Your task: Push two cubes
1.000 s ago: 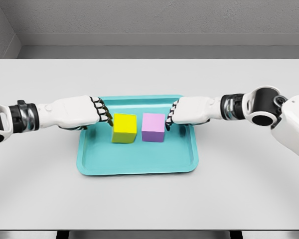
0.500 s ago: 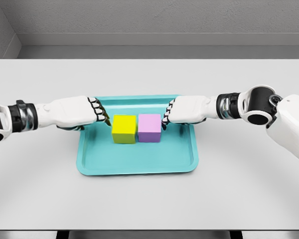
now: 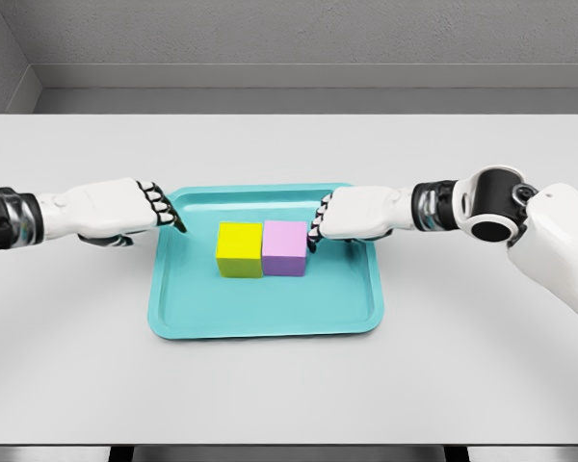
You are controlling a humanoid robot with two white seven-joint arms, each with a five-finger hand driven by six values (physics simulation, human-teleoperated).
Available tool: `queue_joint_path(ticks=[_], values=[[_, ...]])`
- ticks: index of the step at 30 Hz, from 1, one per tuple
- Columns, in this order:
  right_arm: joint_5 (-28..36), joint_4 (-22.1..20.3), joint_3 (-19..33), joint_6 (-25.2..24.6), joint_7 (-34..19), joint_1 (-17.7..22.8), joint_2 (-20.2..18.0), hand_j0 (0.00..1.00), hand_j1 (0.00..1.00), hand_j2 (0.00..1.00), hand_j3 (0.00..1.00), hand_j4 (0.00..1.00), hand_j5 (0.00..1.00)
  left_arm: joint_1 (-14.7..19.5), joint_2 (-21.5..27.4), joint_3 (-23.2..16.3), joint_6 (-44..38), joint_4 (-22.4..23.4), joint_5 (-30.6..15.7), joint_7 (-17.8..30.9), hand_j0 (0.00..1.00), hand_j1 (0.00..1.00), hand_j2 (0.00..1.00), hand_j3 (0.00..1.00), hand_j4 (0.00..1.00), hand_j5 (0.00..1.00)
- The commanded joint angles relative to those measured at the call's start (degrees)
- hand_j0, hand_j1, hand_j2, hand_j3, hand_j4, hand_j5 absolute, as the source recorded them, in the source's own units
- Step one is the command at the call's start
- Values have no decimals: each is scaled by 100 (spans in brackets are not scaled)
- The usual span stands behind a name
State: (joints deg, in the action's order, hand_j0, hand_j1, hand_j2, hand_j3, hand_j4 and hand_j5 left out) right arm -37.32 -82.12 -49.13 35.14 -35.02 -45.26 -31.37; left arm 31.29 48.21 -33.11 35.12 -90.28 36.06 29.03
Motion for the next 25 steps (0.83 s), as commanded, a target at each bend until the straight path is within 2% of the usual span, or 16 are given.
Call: queue_joint_path(ticks=[1,5,7,10,12,14,15,16,17,18,21,23,25], values=[[23,3,-18,-14,2,0,17,65,65,65,65,65,65,0,39,41,-12,2,-55,-3,81,81,81,81,81,81],[-13,29,-9,-14,2,0,8,65,65,65,65,65,65,35,65,94,-12,2,-90,-3,81,81,81,81,81,81],[-21,38,-9,-14,2,-88,-18,65,65,65,65,65,65,35,232,191,-12,2,-240,-3,81,81,81,81,81,81],[31,-14,44,-14,2,-176,-334,66,66,66,66,66,66,26,338,314,-12,11,-354,-11,82,82,82,82,82,82],[119,-120,96,-14,2,-264,-791,68,68,68,68,68,68,26,505,358,-12,178,-556,-11,83,83,83,83,83,83],[453,-603,615,-14,2,-237,-1617,70,70,70,70,70,70,18,558,437,-12,397,-741,-20,84,84,84,84,84,84],[944,-797,913,-14,2,-229,-2171,74,74,74,74,74,74,9,558,446,-12,433,-776,-20,85,85,85,85,85,85],[1419,-797,1107,-14,2,-193,-2566,74,74,74,74,74,74,9,558,446,-12,433,-785,-38,94,94,94,94,94,94],[1771,-779,1116,-14,2,-176,-2813,75,75,75,75,75,75,0,558,446,-12,503,-942,-55,100,100,100,100,100,100],[1903,-761,1125,-14,2,-115,-2945,78,78,78,78,78,78,-9,558,446,-12,565,-1040,-46,100,100,100,100,100,100],[1956,-621,1116,-14,2,62,-2963,78,78,78,78,78,78,-9,663,446,-12,608,-1040,-46,100,100,100,100,100,100],[1956,-612,1125,-14,2,97,-2954,78,78,78,78,78,78,26,663,454,-12,907,-1048,-46,100,100,100,100,100,100],[1956,-612,1116,-14,2,105,-2936,78,78,78,78,78,78,26,672,525,-12,934,-1057,-46,100,100,100,100,100,100]])
